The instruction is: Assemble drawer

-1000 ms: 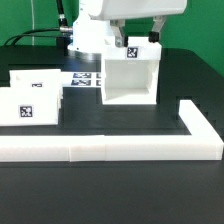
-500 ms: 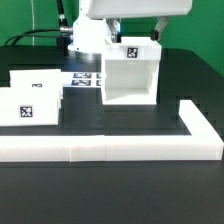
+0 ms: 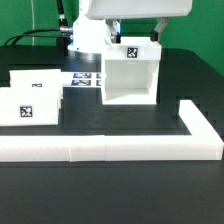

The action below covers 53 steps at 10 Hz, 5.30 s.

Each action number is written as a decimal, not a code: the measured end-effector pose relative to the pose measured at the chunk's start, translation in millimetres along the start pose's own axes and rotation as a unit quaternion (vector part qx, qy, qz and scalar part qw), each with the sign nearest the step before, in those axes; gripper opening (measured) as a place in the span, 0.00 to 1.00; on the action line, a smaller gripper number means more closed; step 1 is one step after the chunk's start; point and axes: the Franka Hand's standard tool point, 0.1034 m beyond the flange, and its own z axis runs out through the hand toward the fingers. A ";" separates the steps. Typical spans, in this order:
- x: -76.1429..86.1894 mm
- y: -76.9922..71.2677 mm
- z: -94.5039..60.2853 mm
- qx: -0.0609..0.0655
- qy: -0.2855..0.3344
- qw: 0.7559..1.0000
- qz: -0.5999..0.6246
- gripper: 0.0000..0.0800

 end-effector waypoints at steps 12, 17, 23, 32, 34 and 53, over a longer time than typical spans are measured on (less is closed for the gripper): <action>-51.7 -59.1 32.8 -0.002 0.017 0.997 0.081 0.81; -51.9 -58.8 33.4 -0.002 0.017 0.997 0.082 0.24; -51.9 -59.0 33.4 -0.002 0.017 0.997 0.082 0.05; 60.1 -30.9 23.7 0.017 0.060 0.996 0.063 0.05; 92.8 -21.3 21.0 0.019 0.077 0.994 0.070 0.05; 121.0 -29.2 13.8 0.103 0.063 0.799 0.589 0.05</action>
Offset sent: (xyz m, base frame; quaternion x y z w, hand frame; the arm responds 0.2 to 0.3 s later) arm -0.0478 0.0243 -0.0038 -0.0059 -0.0170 0.1319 0.9911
